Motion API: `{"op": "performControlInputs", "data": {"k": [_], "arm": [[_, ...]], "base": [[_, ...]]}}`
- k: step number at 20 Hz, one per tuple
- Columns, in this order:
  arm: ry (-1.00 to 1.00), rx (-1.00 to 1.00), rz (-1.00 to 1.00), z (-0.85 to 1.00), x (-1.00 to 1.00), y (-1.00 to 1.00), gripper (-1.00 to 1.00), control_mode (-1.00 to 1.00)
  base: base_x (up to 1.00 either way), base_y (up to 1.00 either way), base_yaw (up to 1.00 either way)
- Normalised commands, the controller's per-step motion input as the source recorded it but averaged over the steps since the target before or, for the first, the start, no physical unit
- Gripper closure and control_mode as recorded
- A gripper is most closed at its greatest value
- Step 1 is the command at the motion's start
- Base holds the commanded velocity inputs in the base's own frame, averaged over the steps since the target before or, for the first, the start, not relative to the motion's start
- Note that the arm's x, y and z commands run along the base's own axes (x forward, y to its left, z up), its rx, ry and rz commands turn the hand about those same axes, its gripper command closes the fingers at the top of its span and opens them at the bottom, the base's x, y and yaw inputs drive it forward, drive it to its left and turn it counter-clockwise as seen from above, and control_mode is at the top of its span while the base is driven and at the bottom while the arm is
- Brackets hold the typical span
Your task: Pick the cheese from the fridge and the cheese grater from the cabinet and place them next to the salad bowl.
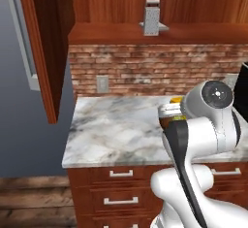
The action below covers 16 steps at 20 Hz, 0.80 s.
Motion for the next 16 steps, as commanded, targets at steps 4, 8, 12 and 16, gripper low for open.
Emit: {"op": "performControlInputs", "data": {"k": [4,8,12,16], "arm": [[0.00,0.00,0.00,0.00,0.00,0.00,1.00,1.00],[0.00,0.00,0.00,0.00,0.00,0.00,1.00,1.00],[0.00,0.00,0.00,0.00,0.00,0.00,1.00,1.00],[0.00,0.00,0.00,0.00,0.00,0.00,1.00,1.00]], "base": [[0.33,-0.01,0.31],[0.05,0.00,0.24],[0.19,-0.02,0.26],[0.11,-0.01,0.21]]}}
